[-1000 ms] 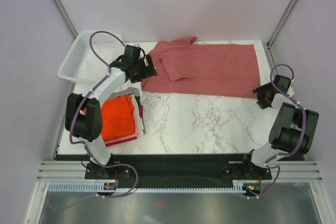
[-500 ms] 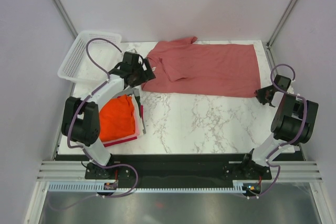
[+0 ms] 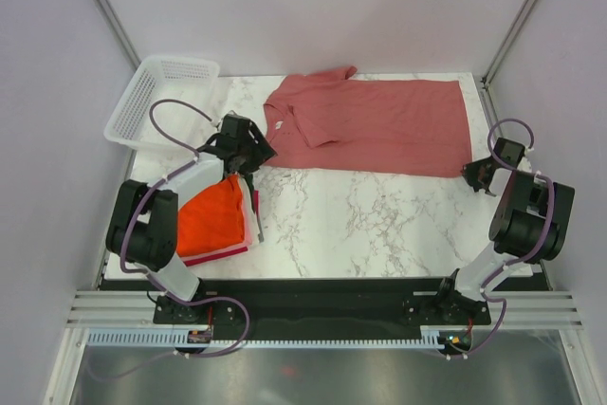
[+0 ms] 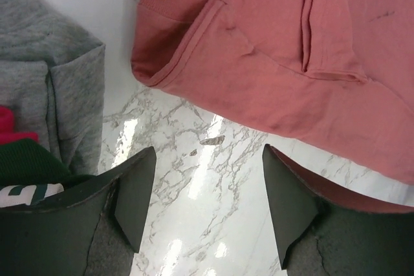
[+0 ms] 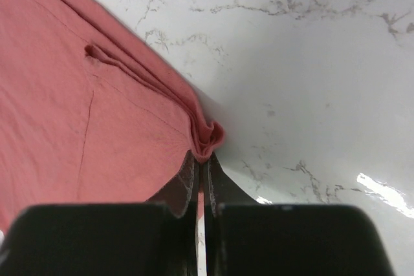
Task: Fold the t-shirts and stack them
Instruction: Fold the tshirt
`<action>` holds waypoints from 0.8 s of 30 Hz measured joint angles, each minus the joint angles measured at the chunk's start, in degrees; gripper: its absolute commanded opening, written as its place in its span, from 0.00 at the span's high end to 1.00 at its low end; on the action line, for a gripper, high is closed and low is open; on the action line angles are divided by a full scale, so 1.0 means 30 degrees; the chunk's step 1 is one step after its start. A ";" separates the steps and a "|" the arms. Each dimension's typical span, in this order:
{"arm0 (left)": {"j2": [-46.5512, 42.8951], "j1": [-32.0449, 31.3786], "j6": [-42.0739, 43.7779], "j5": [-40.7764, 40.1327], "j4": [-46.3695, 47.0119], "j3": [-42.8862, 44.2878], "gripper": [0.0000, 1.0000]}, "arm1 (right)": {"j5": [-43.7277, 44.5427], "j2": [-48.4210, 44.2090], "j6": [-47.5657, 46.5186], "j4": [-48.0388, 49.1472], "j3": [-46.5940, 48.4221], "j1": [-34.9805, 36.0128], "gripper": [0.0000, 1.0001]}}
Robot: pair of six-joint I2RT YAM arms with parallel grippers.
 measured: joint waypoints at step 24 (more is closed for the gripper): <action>0.4189 -0.0204 -0.4087 -0.2900 -0.1035 0.2448 0.46 | -0.0707 -0.0765 0.0204 0.0117 -0.0546 -0.0015 1.00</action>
